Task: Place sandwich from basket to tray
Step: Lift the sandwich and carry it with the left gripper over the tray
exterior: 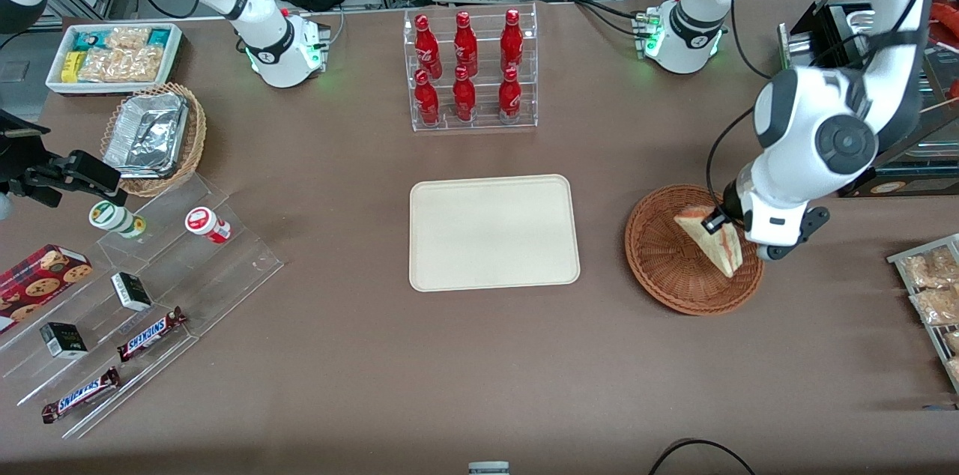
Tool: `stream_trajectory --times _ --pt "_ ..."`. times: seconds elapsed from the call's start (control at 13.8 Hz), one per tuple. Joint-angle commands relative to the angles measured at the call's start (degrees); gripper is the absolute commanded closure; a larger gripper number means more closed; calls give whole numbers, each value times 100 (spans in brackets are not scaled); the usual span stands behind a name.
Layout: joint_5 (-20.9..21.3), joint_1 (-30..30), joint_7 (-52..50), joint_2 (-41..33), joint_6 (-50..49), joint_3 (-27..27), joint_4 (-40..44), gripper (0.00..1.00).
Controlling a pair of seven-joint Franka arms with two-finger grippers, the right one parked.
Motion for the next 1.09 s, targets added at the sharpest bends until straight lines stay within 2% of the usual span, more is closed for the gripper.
stream_trajectory --times 0.0,0.22,0.43,0.8,1.01 --pt "61 -534 -57 167 -804 -174 845 91" --pt "53 -1263 -83 343 -806 -184 952 87" --pt "62 -1984 -92 904 -779 -184 1267 89" --pt "62 -2653 -250 2055 -605 -175 2251 88" --pt "149 -2979 -285 2364 -51 -148 2297 88"
